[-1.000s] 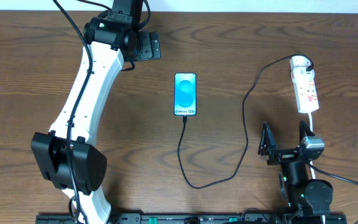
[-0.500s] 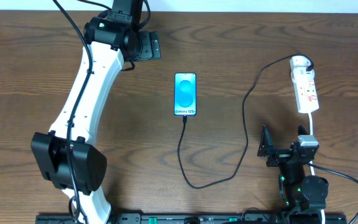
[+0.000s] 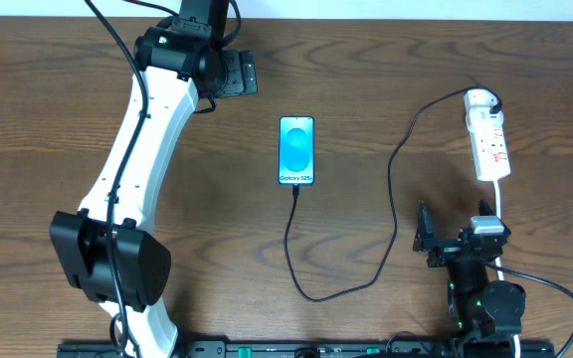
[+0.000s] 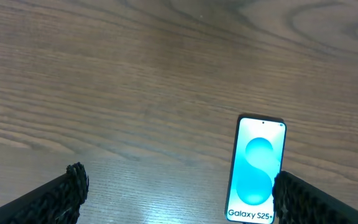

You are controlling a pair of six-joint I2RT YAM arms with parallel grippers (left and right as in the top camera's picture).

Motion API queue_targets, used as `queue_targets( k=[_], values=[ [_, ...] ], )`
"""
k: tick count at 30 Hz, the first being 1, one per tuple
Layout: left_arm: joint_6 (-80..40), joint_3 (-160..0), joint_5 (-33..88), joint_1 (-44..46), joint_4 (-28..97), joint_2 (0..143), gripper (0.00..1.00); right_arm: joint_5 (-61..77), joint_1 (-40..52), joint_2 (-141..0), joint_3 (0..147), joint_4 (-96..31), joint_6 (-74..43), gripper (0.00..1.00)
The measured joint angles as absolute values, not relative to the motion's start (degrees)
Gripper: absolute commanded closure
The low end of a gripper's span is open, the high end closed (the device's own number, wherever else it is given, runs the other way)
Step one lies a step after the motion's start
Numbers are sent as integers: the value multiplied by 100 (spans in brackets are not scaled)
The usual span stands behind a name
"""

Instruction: Plug charger to phone and switch on socket

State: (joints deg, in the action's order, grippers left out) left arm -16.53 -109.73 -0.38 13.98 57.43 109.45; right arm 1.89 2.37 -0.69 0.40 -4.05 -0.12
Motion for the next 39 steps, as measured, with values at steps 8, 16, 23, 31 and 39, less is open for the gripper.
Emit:
queue_targets(
  k=[8, 16, 23, 31, 39],
  values=[
    [-1653, -10973, -38, 1398, 5743, 10945, 4, 189, 237, -69, 40, -403, 56, 1],
    [-1653, -10973, -38, 1398, 5743, 10945, 4, 189, 237, -69, 40, -403, 69, 1],
    [-1653, -10971, -38, 1398, 5743, 10945, 4, 189, 237, -69, 40, -403, 69, 1],
    [-1653, -10973, -38, 1398, 5743, 10945, 4, 189, 237, -69, 40, -405, 69, 1],
    [-1653, -10973, -38, 1398, 5745, 10945, 2, 189, 237, -69, 40, -403, 69, 1]
  ],
)
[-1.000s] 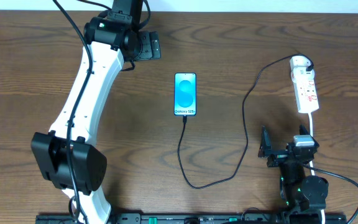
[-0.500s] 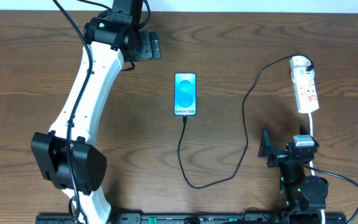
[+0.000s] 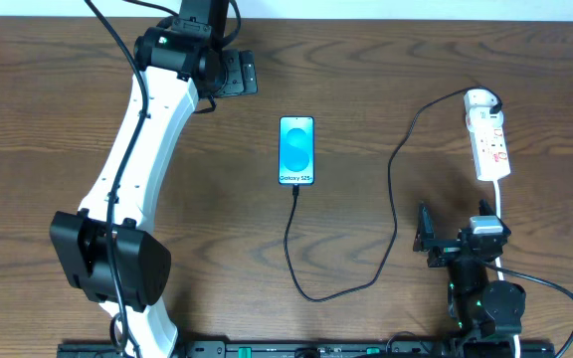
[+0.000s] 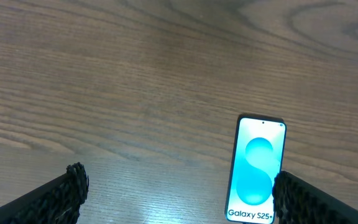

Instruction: Plug charger to phone and switch on socket

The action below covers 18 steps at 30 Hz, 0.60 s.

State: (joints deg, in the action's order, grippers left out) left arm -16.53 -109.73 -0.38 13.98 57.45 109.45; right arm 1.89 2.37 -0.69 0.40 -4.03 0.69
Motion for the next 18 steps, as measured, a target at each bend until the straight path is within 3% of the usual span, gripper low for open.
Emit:
queue_targets(
  k=[9, 18],
  values=[
    [-1651, -10969, -434, 1404, 6980, 10943, 2, 185, 237, -69, 40, -403, 69, 1],
    [-1653, -10429, -534, 1487, 6862, 10593, 2, 176, 235, -69, 40, -403, 69, 1]
  ],
)
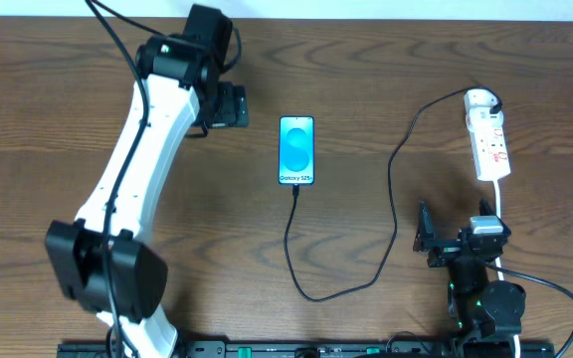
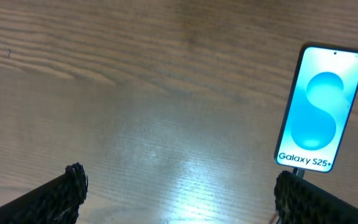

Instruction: Plug charger to phone and switch on socket

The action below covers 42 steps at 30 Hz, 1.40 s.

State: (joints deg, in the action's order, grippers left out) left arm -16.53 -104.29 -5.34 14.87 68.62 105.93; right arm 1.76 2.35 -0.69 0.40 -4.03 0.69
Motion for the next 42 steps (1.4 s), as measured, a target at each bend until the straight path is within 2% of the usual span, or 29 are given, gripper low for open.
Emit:
queue_targets(
  k=[10, 19, 24, 42],
  values=[
    [-1420, -7876, -596, 1494, 4847, 8731, 2, 174, 231, -69, 40, -405, 69, 1],
    [130, -6337, 252, 1358, 4117, 7607, 2, 174, 231, -69, 40, -403, 69, 1],
    [591, -5811, 639, 1125, 4029, 7096, 2, 174, 231, -69, 40, -405, 69, 1],
    [803, -3251, 788, 899, 1896, 5100, 2, 174, 231, -69, 40, -403, 69, 1]
  ],
)
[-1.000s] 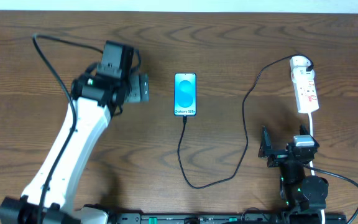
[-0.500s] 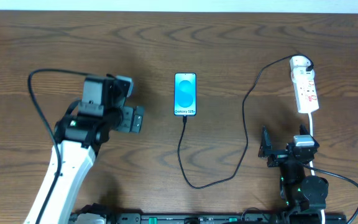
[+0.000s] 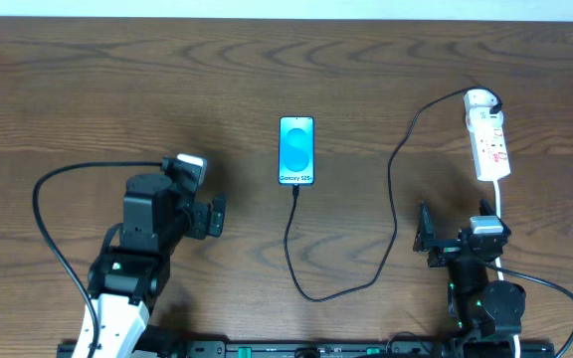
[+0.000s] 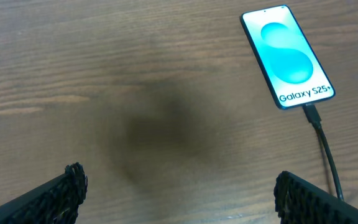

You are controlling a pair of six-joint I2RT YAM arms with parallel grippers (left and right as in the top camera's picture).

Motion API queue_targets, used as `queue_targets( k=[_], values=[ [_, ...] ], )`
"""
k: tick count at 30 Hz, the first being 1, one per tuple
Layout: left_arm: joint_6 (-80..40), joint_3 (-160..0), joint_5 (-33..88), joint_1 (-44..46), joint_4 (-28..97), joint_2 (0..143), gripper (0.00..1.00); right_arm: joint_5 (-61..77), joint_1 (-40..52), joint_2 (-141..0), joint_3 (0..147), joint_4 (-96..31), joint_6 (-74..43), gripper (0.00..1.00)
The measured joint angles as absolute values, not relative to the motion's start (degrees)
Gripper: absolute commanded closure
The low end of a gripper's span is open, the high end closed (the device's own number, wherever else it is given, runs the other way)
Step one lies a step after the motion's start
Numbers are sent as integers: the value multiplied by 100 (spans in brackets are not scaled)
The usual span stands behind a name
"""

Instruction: Plug charger to phone and switch on socket

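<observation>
The phone lies face up mid-table, its screen lit blue; in the left wrist view the phone is at the upper right. A black charger cable is plugged into its near end and loops right up to the white power strip. Its switch state cannot be read. My left gripper sits open to the front left of the phone, holding nothing, with bare wood between its fingertips. My right gripper rests open near the front edge, below the strip.
The strip's own white lead runs down past the right arm's base. A black cable arcs behind the left arm. The dark wooden table stretches to the back and left.
My left arm was stretched out with its gripper level with the phone's top, to its left. Now it is folded back near its base, gripper still open. Phone, cable and right arm are unchanged.
At the first two moments my left gripper hung open at the far back, left of the phone, without moving. Then it was a little nearer, beside the phone. Now it sits near the front left. The cable stayed in the phone throughout.
</observation>
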State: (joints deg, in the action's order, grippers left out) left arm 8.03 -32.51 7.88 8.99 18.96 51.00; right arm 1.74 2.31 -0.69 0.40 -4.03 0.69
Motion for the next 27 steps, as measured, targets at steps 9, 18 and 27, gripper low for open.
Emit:
queue_targets(
  k=[9, 18, 27],
  values=[
    [803, -2574, 832, 773, 1372, 4368, 2, 174, 231, -69, 40, -405, 69, 1],
    [803, -1653, 851, 760, 604, 3719, 2, 174, 231, -69, 40, -403, 69, 1],
    [803, -1347, 849, 735, 554, 3192, 2, 174, 231, -69, 40, -403, 69, 1]
  ],
)
